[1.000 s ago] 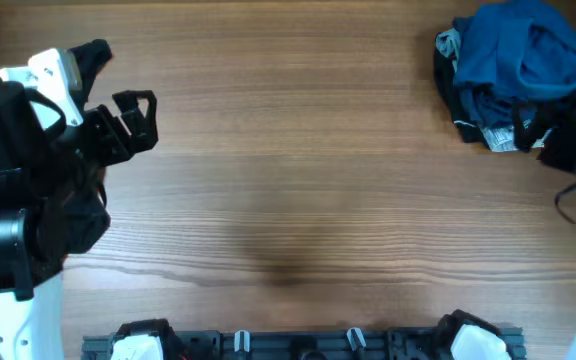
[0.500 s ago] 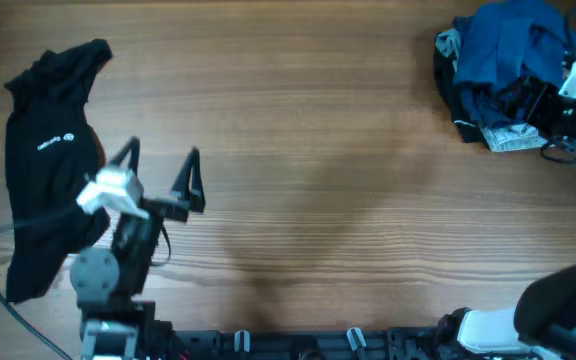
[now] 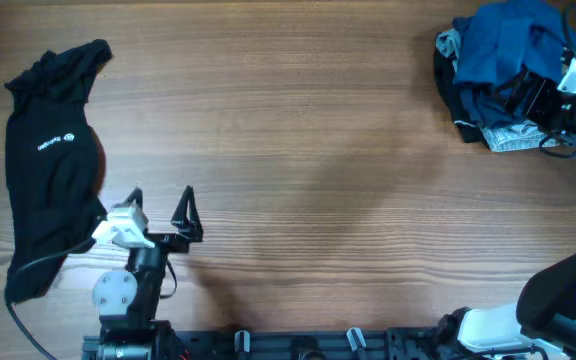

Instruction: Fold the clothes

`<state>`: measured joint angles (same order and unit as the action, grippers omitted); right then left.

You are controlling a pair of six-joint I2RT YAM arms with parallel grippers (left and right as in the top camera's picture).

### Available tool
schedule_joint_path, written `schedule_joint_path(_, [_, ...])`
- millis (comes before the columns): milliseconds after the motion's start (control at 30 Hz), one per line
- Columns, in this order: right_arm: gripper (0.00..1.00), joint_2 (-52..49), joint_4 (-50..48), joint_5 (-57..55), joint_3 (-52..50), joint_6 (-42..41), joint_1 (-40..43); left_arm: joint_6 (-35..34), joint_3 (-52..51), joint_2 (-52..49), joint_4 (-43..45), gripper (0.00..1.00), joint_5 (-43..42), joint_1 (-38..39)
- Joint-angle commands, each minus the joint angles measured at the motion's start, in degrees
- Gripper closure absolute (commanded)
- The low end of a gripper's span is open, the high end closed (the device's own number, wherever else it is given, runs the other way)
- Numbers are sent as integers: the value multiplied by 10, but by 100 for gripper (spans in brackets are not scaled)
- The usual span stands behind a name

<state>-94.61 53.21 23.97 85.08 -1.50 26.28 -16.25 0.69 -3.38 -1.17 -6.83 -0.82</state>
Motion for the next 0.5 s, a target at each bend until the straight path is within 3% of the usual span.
schedule_joint_path(0, [0, -5, -1, 0, 0, -2, -2, -5, -4, 21, -32, 0, 42, -3])
schedule_joint_path(467, [0, -5, -1, 0, 0, -2, -2, -5, -3, 18, -31, 0, 41, -3])
